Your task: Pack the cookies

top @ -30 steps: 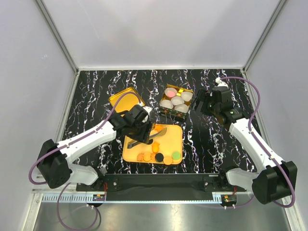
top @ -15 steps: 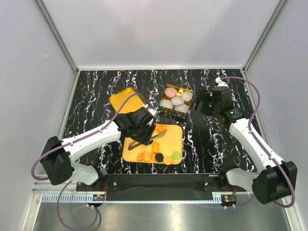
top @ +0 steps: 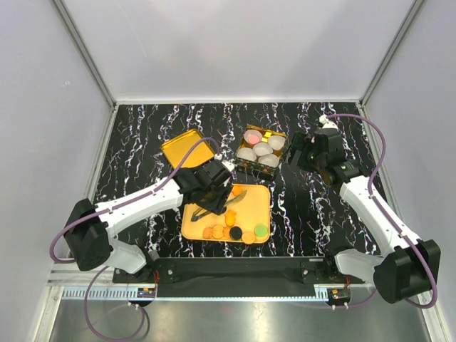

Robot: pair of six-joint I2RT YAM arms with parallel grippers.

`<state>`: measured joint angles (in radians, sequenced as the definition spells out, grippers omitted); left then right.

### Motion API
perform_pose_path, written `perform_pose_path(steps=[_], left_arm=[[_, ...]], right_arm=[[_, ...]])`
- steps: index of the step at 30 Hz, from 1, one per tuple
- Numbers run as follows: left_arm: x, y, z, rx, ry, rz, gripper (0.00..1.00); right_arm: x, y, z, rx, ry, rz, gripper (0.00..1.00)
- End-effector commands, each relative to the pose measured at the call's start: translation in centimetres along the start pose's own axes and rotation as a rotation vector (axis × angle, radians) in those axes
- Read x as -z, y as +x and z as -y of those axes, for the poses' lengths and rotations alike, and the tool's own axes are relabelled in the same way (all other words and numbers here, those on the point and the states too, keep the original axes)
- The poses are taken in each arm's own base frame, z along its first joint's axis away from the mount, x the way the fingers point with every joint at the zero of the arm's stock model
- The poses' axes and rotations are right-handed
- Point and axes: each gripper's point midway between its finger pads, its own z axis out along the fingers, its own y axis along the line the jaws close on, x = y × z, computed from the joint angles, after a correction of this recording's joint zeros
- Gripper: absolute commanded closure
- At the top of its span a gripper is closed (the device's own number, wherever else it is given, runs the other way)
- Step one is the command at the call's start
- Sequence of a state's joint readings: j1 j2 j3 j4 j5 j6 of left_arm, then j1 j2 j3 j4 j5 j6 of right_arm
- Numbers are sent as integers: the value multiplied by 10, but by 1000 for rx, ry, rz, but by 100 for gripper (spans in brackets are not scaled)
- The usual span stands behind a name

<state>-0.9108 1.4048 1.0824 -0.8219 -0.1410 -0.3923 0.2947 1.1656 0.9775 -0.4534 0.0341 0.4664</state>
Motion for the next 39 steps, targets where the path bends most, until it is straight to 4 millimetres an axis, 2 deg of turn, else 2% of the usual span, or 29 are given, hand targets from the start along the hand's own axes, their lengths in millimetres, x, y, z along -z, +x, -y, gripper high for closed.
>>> perform_pose_path(steps=[1,10,20,39], left_arm=[[5,-19,3,3,-7,64,43],[4,-21,5,1,-6,66,48],[28,-32,6,8,13,119,52],[48,-34,9,7,60,149,54]], right_arm=[[7,-12,-8,12,-35,53,0],[8,-10,-7,12,-35,51,0],[8,-11,-7,13,-34,55,0],[5,-10,-6,11,-26,47,0]])
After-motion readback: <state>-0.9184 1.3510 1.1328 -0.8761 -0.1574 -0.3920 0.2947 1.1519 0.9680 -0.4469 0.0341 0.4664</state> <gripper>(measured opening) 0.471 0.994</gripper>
